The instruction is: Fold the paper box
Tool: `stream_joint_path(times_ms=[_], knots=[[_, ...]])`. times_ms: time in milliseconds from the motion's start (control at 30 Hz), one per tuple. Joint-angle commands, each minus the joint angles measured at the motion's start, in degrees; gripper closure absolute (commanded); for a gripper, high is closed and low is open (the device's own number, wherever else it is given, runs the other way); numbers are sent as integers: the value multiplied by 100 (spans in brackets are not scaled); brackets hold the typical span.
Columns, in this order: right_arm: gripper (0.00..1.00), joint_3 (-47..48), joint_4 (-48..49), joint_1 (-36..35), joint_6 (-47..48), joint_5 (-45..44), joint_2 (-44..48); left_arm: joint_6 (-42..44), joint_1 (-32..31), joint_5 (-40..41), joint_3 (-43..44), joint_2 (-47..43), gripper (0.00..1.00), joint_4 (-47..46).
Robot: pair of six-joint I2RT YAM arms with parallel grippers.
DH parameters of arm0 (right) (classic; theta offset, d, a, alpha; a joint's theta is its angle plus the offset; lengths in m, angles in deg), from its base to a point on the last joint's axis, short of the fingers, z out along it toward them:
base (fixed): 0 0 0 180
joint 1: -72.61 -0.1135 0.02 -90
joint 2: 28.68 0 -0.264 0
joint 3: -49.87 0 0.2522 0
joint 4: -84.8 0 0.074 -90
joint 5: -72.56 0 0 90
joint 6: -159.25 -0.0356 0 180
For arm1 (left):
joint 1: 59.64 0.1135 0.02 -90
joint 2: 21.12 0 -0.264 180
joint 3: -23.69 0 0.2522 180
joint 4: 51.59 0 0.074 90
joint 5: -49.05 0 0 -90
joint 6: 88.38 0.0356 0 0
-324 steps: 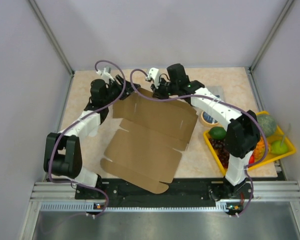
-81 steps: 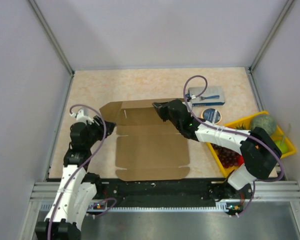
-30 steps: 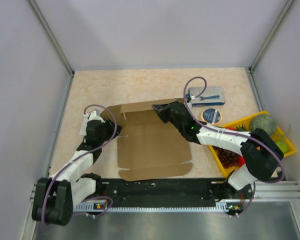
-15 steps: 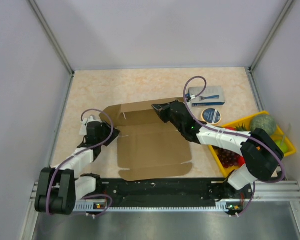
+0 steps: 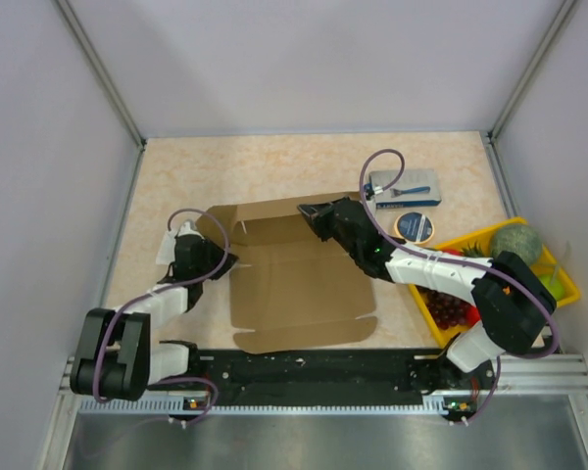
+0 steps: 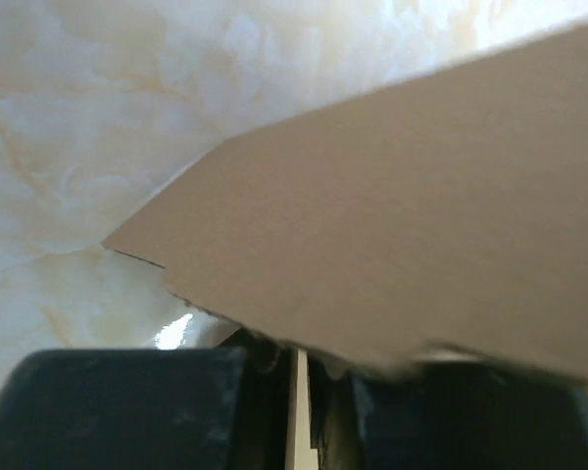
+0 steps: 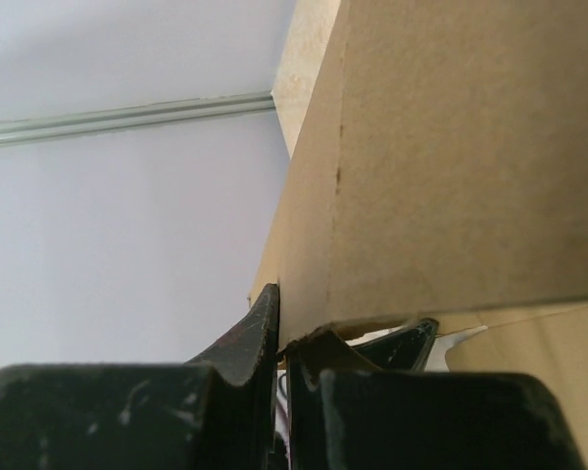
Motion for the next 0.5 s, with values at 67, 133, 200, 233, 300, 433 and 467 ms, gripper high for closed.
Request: stream_joint_path(times_ms=[67, 133, 200, 233, 300, 433, 467], knots=[[100, 21, -392, 5, 669, -46, 238, 864, -449, 785, 391, -600, 97, 171], [100, 39, -507, -22, 1020, -186, 282, 936, -695, 1165, 488, -705, 97, 366], [100, 13, -551, -30, 1215, -283, 317, 1015, -801, 1253, 488, -715, 97, 313], [100, -22, -525, -30, 1468, -353, 370, 1015, -933, 1297, 505, -689, 98, 340], [100, -23, -595, -30, 1707, -441, 414, 1033, -1039, 1420, 558, -636, 98, 401], [100, 214, -788, -22, 2436, -407, 371, 1077, -1206, 1456, 567, -434, 98, 270], [100, 224, -780, -30, 2455, -389, 327, 1068, -1224, 1456, 576, -399, 98, 235]])
